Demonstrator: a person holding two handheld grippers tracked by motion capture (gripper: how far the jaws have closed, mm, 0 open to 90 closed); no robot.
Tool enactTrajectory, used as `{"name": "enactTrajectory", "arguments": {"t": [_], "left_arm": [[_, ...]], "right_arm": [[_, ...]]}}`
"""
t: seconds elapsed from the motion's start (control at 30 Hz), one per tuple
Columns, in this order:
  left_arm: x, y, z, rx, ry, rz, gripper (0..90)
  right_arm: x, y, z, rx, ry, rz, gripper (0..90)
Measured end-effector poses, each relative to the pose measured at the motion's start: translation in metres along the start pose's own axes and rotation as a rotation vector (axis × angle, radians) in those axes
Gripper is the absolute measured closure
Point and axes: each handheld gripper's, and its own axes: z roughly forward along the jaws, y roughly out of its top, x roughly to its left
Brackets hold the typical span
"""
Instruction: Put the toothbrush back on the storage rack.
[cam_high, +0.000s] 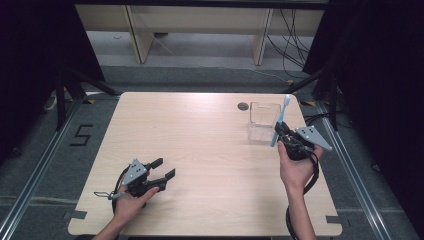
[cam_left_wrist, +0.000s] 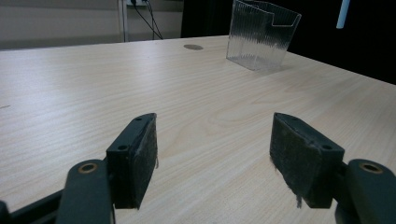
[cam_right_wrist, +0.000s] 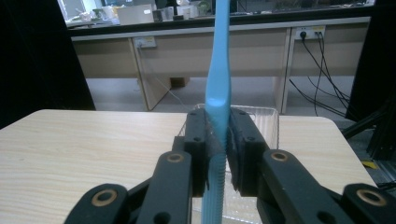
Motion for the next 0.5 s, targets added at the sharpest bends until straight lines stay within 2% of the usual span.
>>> {"name": "enactTrajectory", "arguments": {"t": [0.03,0.07,0.13,0.5], "left_arm": [[0.0004,-0.0005,0.0009,-0.014,-0.008,-0.002,31.6],[0.0004,-0.0005,0.0009,-0.014,-0.007,-0.006,31.5],[0.0005,-0.0004,0.001,-0.014,-0.007,-0.009,31.5],[0.0004,-0.0005,0.0009,-0.014,-0.006,-0.007,31.5]], "right_arm": [[-0.0002,-0.0003,0.0005,0.001,-0.006,0.003,79.4],[-0.0024,0.0002,0.0019,-0.01,-0.007,-0.007,79.4],[-0.0023,0.0009,0.0023,-0.001,-0.007,0.01,79.4],[-0.0049,0.0035,0.0049,-0.029,-0.023,0.0,79.4]]}}
